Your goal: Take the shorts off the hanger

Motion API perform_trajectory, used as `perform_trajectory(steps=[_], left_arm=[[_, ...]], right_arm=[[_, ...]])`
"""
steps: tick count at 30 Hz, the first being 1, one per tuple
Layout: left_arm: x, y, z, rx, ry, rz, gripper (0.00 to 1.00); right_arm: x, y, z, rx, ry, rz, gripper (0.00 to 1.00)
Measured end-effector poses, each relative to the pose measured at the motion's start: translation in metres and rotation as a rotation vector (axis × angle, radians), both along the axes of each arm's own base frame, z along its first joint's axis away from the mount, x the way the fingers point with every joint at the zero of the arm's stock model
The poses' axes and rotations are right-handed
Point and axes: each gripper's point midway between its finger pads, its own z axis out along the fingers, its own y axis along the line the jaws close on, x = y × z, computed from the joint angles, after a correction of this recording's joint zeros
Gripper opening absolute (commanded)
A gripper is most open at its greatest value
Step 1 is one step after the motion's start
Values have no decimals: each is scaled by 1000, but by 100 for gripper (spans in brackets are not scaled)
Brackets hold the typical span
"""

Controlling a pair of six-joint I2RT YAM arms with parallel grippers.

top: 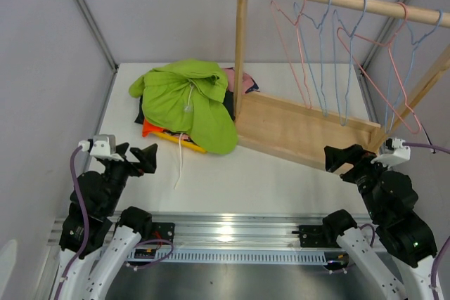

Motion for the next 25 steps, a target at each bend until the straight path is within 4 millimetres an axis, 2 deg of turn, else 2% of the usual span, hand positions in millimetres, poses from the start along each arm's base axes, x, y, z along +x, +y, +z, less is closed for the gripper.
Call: perform_trajectory(steps=[4, 13, 25], left_arm=[[2, -1, -2, 5, 13, -2, 99], [5, -2, -6, 11, 31, -1, 99], [1, 0, -2, 3, 7, 5, 99]], right_arm=[[0, -1, 0, -9, -4, -3, 99], [-13, -13, 15, 21, -108, -37, 99], [-16, -15, 16, 21, -132, -40, 100]])
